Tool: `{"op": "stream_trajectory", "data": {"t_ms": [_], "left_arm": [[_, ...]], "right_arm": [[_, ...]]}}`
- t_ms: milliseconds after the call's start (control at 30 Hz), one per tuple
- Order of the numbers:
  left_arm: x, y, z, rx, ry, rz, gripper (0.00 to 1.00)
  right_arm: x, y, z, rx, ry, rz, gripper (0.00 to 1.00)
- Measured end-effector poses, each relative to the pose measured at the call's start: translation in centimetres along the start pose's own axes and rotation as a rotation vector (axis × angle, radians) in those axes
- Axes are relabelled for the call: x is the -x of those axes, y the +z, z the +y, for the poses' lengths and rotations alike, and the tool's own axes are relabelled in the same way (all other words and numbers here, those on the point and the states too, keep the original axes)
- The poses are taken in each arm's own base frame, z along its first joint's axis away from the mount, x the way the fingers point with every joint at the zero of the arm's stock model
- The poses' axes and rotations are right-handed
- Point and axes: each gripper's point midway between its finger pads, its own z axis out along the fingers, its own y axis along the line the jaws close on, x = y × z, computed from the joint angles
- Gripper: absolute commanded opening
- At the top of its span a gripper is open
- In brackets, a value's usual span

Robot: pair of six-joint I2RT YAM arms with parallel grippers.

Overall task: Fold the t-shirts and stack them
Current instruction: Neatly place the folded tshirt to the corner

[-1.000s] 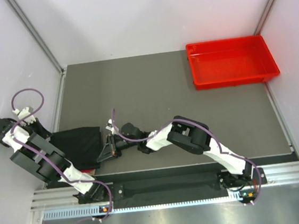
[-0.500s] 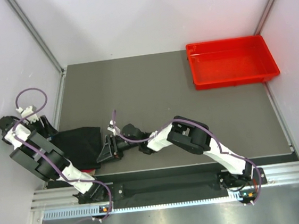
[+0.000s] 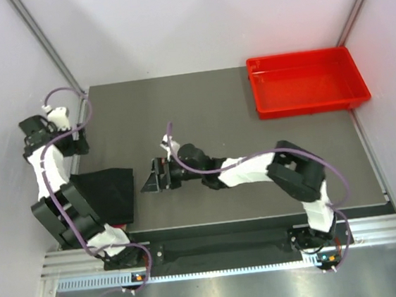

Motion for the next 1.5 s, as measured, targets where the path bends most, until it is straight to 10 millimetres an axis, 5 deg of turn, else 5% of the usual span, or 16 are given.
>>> {"op": "stream_trajectory", "data": {"t_ms": [167,300,533,767,933,1067,1500], "left_arm": [[4.0,-2.0,-6.0,-0.037,0.140,-0.082,0.99],[5.1,-3.7,-12.1,-0.127,0.255,-0.115,0.99],[-0.2,-7.4,-23.0,-0.347,0.485,-0.079,0.99],[-6.0,-10.3,-22.0,-0.328,0.568,-0.091,0.99],[-10.0,-9.9,-21.1,-0.289,0.564,-0.063,0.99],[-12.0,-9.4,-20.6,-0.258,0.511,-0.040,0.99],[-11.7,-9.2,-20.2,-0.224,0.482,-0.043,0.99]], "right_arm": [[4.8,-4.9,0.5,-0.139,-0.177,-0.143,1.00],[8.4,-10.3,-0.6,-0.277,-0.267,-0.255,1.00],[12.2,-22.8,-8.0,-0.613,-0.256,-0.426,1.00],[11.5,-33.9,-11.8,-0.879,-0.230,-0.554,1.00],[10.1,-39.2,-13.3,-1.003,-0.211,-0.632,1.00],[8.3,-41.7,-14.4,-1.102,-0.200,-0.645,1.00],[6.9,-44.4,-15.6,-1.235,-0.232,-0.639,1.00]]}}
